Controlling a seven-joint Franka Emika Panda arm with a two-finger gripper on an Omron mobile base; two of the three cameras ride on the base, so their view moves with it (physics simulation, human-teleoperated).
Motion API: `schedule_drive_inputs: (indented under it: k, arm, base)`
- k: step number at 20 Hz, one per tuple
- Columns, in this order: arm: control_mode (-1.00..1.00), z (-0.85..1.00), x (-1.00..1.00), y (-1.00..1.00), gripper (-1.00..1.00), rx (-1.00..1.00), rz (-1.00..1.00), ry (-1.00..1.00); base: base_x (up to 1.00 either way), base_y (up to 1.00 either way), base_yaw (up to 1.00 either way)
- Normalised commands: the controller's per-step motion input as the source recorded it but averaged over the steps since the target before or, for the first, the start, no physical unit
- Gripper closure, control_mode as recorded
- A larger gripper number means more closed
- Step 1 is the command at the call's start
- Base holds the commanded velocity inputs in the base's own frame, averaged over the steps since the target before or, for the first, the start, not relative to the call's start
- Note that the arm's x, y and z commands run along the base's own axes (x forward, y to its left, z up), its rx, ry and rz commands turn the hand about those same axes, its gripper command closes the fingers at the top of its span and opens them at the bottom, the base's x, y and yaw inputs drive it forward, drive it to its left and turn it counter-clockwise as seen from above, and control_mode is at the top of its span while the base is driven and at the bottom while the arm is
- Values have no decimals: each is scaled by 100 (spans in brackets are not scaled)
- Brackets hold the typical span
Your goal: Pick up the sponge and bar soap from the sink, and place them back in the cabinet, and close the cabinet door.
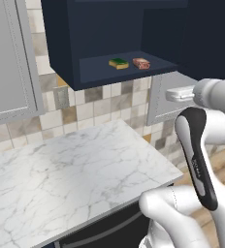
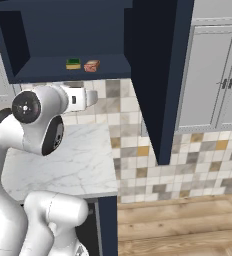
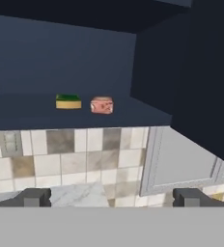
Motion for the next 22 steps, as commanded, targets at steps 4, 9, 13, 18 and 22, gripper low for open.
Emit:
schedule_drive_inputs:
  k: [4, 9, 13, 18, 22]
  arm:
    - [-100, 4, -24, -10, -100, 0, 0, -7]
    - [-100, 16, -39, -5, -100, 0, 0, -5]
    - [-100, 18, -36, -2, -100, 0, -1, -2]
    - [-100, 13, -35, -2, -100, 0, -1, -3]
    - [-100, 14, -54, -12, -100, 0, 0, -7]
  base:
    - [0, 0, 0]
    - [0, 0, 0]
    - [0, 0, 0]
    - [0, 0, 0]
    - [0, 0, 0]
